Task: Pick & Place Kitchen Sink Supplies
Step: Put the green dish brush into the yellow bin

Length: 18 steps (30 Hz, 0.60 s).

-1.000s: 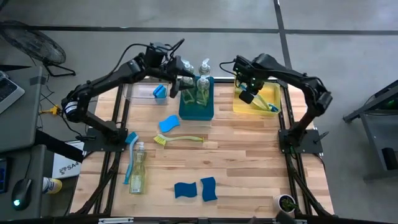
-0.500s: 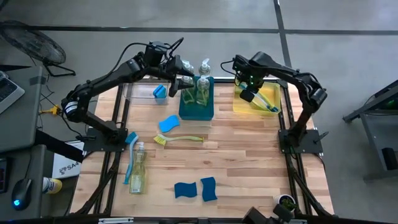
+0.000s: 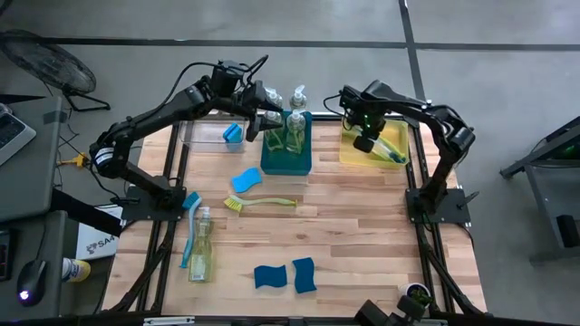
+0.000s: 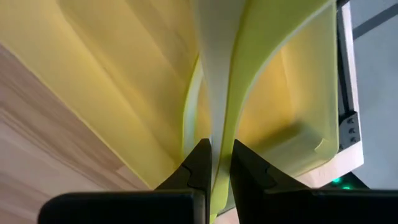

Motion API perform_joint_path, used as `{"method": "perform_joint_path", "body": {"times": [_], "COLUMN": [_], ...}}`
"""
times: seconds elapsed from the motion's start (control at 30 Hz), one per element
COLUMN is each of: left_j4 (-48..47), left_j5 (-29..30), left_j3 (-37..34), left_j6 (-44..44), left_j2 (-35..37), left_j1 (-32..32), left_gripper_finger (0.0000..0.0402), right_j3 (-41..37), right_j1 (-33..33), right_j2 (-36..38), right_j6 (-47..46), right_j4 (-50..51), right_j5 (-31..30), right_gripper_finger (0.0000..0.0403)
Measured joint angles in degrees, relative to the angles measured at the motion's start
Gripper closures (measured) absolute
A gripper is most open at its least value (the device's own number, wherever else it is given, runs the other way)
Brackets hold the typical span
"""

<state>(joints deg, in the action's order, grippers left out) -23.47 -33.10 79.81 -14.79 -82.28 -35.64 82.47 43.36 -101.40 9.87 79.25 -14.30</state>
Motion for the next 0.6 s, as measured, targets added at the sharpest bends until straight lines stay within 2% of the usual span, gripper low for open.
{"method": "perform_joint_path", "body": {"times": [0.47,0.6], "left_j4": [-0.2,-0.3], "left_j5": [0.2,0.6], "left_j3": [0.0,0.0], "left_j6": [0.0,0.2], "left_j2": [0.0,0.0], "left_j1": [0.0,0.0], "left_gripper_finger": [0.0149,0.0149], "right_j3": [-8.3,-8.8], "right_j1": [1.3,1.3], "right_j2": [0.0,0.0], "right_j6": [1.2,1.2], "right_j4": [-8.1,-9.6], "right_j5": [-0.9,-1.7], "right_gripper_finger": [0.0374,0.0343]}}
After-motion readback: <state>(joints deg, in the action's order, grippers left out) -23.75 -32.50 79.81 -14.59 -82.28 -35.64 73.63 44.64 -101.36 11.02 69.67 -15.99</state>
